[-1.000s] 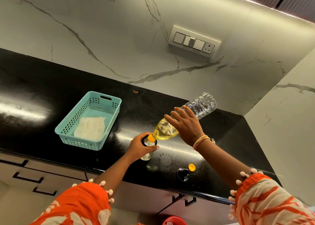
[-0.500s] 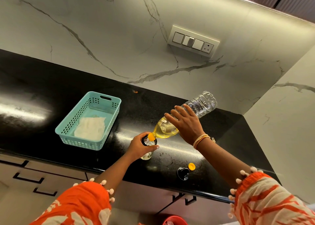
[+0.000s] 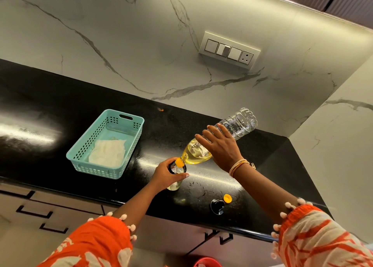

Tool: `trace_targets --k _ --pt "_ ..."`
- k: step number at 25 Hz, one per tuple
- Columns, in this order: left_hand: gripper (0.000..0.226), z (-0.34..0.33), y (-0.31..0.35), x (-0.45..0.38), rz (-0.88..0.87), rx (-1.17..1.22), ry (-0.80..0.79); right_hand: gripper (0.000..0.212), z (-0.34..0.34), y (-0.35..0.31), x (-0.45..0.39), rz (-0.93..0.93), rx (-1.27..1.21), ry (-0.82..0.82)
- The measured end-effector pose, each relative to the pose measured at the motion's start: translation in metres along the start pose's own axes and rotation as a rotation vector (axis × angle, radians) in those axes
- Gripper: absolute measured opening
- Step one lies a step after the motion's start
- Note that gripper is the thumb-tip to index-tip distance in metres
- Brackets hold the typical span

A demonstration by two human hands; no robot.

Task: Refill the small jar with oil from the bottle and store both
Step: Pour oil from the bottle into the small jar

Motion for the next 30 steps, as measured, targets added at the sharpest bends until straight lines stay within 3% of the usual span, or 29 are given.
trace_targets --k 7,13,17,30 --pt "0.052 0.001 -0.001 -0.001 0.015 -0.012 0.002 0.069 -0.001 0.001 0.001 -0.017 -0.007 0.023" --pt "0.050 0.002 -0.003 -0.001 0.025 -0.003 0.014 0.065 -0.004 0.003 0.011 -0.136 -0.110 0.055" --pt "0.042 0.001 0.000 -0.002 0.015 -0.019 0.017 0.063 -0.014 0.001 0.019 -0.165 -0.141 0.033" --pt "0.047 0.002 0.001 -0.003 -0.002 -0.014 0.016 0.064 -0.049 -0.003 0.050 -0.365 -0.358 -0.033"
Point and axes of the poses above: each hand's wrist, its own x-axis away from the middle knuckle, its own z-axis out of the back of the hand, y = z × x, the point moved 9 cm from there along -x, towards the middle knuckle, and after that the axes turned 2 degrees about z, right-handed, at the moved point
